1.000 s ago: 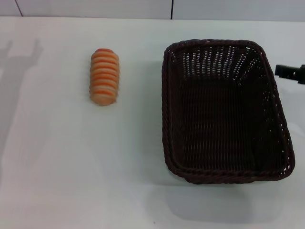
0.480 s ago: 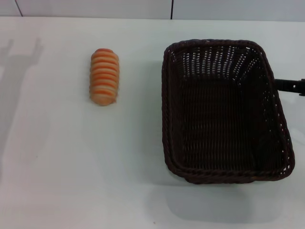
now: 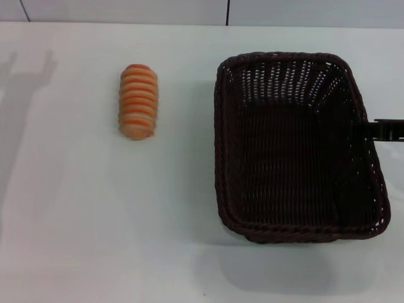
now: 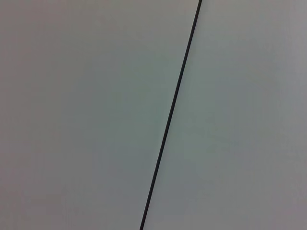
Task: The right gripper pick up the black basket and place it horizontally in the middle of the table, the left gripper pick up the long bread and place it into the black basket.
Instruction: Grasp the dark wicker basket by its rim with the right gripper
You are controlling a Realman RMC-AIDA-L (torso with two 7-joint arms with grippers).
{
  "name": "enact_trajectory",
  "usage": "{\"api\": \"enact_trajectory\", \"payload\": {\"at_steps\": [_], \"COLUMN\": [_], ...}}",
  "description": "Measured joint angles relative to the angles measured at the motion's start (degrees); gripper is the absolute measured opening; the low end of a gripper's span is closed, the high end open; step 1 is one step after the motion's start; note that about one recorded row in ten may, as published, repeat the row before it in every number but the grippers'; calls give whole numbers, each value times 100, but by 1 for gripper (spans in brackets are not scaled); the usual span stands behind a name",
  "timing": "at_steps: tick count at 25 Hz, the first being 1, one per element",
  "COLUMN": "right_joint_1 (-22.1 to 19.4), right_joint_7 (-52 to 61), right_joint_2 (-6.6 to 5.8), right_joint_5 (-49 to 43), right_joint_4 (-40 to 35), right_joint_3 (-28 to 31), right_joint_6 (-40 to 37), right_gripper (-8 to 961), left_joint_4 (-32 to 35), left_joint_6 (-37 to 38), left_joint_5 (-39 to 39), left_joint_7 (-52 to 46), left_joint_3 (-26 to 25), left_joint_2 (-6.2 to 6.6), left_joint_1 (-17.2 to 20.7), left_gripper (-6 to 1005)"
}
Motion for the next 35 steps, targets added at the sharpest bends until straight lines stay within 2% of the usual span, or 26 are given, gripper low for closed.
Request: {"api": "enact_trajectory", "payload": {"at_steps": [24,29,35], "right_joint_1": [133,224,256], "right_joint_7": [144,175,176], "right_joint_2": [6,-5,-1], "right_joint_5": [13,-9,-18], "right_joint_4": [-439,-570,-593], "right_joint_3": [-69,-106,-105], "right_joint_6": [70,53,50], "right_gripper": [695,664,447], "left_joint_4": [3,7,-29], "left_joint_6": [70,70,70], "left_joint_5": [-9,-9,-9], "left_joint_7": [-2,-2,-1], "left_joint_3": [0,0,-4], "left_joint_2": [-5,-7,-7], "left_joint_1": [73,84,128], "left_gripper": [829,829,828]}}
